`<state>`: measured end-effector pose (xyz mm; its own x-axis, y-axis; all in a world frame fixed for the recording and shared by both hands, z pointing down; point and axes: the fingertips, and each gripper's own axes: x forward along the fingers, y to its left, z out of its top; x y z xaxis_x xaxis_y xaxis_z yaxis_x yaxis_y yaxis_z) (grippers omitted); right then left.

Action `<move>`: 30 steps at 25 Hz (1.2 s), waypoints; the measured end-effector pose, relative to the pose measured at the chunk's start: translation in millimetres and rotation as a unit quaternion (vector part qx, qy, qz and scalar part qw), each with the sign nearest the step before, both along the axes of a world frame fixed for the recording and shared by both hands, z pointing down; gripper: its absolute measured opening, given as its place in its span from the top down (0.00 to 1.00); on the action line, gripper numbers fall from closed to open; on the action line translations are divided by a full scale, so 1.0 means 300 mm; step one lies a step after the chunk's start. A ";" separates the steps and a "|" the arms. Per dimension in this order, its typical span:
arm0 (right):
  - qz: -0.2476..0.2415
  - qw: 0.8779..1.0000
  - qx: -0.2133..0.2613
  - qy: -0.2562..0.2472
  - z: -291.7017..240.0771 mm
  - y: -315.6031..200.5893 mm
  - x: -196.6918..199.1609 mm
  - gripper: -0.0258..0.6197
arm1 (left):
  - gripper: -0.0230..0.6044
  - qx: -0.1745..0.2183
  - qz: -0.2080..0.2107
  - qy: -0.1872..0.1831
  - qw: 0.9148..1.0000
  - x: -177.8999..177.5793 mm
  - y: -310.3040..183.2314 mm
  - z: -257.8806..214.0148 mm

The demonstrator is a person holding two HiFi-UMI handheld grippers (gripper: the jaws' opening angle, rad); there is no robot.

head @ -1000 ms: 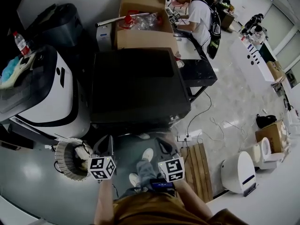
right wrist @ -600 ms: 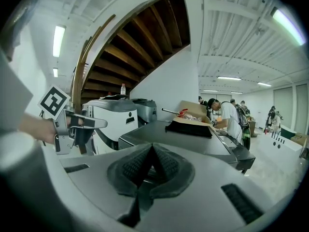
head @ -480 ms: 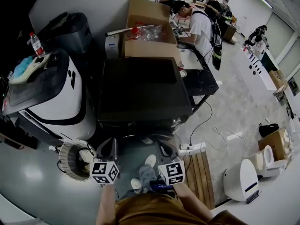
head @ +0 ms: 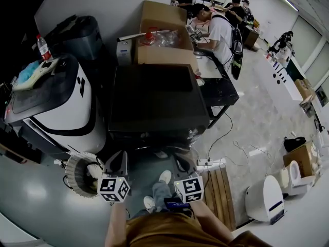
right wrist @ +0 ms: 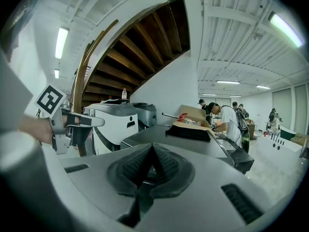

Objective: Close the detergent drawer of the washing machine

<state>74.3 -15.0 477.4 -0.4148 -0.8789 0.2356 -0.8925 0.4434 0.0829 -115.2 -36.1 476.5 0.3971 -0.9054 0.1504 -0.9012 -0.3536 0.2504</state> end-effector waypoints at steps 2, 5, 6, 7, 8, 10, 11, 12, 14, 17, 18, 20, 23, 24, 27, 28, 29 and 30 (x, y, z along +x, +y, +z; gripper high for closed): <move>0.002 1.000 0.000 0.000 0.004 0.000 0.008 0.94 | 0.93 0.001 -0.001 0.000 1.000 -0.001 0.004 -0.005; 0.003 1.000 -0.003 0.000 0.007 0.001 0.009 0.94 | 0.93 0.001 -0.003 0.001 1.000 -0.009 0.006 -0.008; 0.003 1.000 -0.004 -0.001 0.007 0.001 0.007 0.94 | 0.93 0.001 -0.004 0.001 1.000 -0.013 0.007 -0.006; 0.003 1.000 -0.004 -0.002 0.007 0.001 0.006 0.94 | 0.93 0.000 -0.005 0.001 1.000 -0.016 0.007 -0.004; 0.003 1.000 -0.005 -0.003 0.007 0.001 0.006 0.94 | 0.93 -0.001 -0.005 0.001 1.000 -0.017 0.007 -0.002; 0.002 1.000 -0.006 -0.003 0.009 0.002 0.006 0.94 | 0.93 -0.001 -0.005 0.002 1.000 -0.016 0.006 0.001; 0.002 1.000 -0.006 -0.003 0.012 0.003 0.005 0.94 | 0.93 -0.001 -0.005 0.002 1.000 -0.015 0.004 0.003; 0.001 1.000 -0.007 -0.002 0.014 0.003 0.004 0.94 | 0.93 0.000 -0.004 0.002 1.000 -0.014 0.002 0.005; 0.002 1.000 -0.008 -0.002 0.017 0.004 0.004 0.94 | 0.93 -0.001 -0.002 0.002 1.000 -0.013 -0.001 0.007; 0.004 1.000 -0.010 -0.001 0.018 0.003 0.008 0.94 | 0.93 -0.002 -0.002 0.003 1.000 -0.013 -0.001 0.004; 0.004 1.000 -0.010 0.000 0.018 0.003 0.009 0.94 | 0.93 -0.001 -0.003 0.003 1.000 -0.014 0.000 0.002; 0.004 1.000 -0.010 0.000 0.018 0.002 0.010 0.94 | 0.93 0.000 -0.003 0.004 1.000 -0.015 -0.002 -0.002; 0.005 1.000 -0.010 0.000 0.017 0.004 0.012 0.94 | 0.93 0.000 -0.003 0.006 1.000 -0.015 -0.005 0.000; 0.006 1.000 -0.009 0.000 0.017 0.005 0.014 0.94 | 0.93 -0.001 -0.003 0.007 1.000 -0.013 -0.004 0.002; 0.007 1.000 -0.011 0.000 0.022 0.009 0.020 0.94 | 0.93 -0.003 -0.002 0.007 1.000 -0.011 -0.001 0.011; 0.007 1.000 -0.011 0.000 0.025 0.010 0.021 0.94 | 0.93 -0.004 -0.002 0.007 1.000 -0.012 0.000 0.016; 0.007 1.000 -0.012 0.000 0.026 0.010 0.021 0.94 | 0.93 -0.006 -0.003 0.008 1.000 -0.014 0.000 0.020; 0.007 1.000 -0.012 0.000 0.027 0.010 0.022 0.94 | 0.93 -0.007 -0.004 0.008 1.000 -0.017 0.000 0.023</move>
